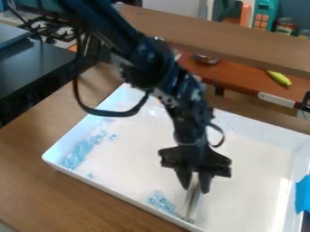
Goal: Sweep into pile
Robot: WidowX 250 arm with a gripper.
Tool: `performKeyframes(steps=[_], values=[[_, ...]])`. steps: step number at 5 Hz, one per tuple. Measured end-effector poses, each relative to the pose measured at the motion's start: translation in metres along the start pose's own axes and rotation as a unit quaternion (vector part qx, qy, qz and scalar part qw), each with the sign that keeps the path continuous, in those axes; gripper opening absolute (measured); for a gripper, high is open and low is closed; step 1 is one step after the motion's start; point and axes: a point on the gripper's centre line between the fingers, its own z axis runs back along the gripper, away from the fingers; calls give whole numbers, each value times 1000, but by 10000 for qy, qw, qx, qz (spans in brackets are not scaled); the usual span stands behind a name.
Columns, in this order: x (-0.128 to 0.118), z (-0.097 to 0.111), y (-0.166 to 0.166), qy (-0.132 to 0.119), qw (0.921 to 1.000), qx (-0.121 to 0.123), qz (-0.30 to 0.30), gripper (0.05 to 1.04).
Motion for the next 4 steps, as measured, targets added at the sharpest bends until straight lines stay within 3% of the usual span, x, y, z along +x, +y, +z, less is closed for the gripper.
performKeyframes(steps=[2,3,4], values=[[1,12,41,-50,9998,49,211,357],[2,19,69,85,9991,241,329,356],[1,25,96,353,9966,684,297,356]])
